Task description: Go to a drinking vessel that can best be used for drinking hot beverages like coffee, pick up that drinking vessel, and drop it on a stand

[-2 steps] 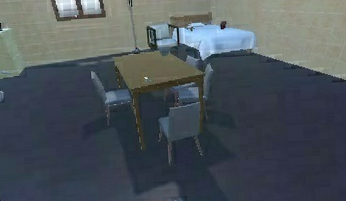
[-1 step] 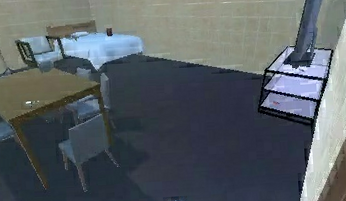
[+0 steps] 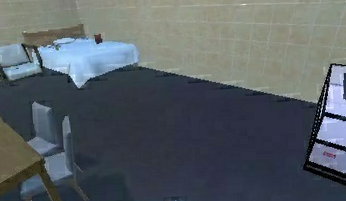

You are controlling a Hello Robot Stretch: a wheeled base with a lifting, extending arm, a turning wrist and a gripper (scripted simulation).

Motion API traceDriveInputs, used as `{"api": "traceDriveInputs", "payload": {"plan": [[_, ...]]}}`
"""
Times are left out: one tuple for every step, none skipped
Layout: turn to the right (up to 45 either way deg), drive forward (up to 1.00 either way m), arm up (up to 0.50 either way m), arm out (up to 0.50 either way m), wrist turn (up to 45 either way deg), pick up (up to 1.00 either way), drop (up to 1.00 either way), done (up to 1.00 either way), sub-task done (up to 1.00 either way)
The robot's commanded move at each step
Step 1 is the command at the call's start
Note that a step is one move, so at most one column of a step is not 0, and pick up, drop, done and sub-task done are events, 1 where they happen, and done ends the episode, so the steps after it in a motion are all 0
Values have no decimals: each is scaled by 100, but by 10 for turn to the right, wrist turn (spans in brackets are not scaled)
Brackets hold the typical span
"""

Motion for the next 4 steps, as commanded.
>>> {"api": "traceDriveInputs", "payload": {"plan": [[60,0,0,0,0,0,0,0,0],[0,30,0,0,0,0,0,0,0],[180,0,0,0,0,0,0,0,0],[0,100,0,0,0,0,0,0,0]]}}
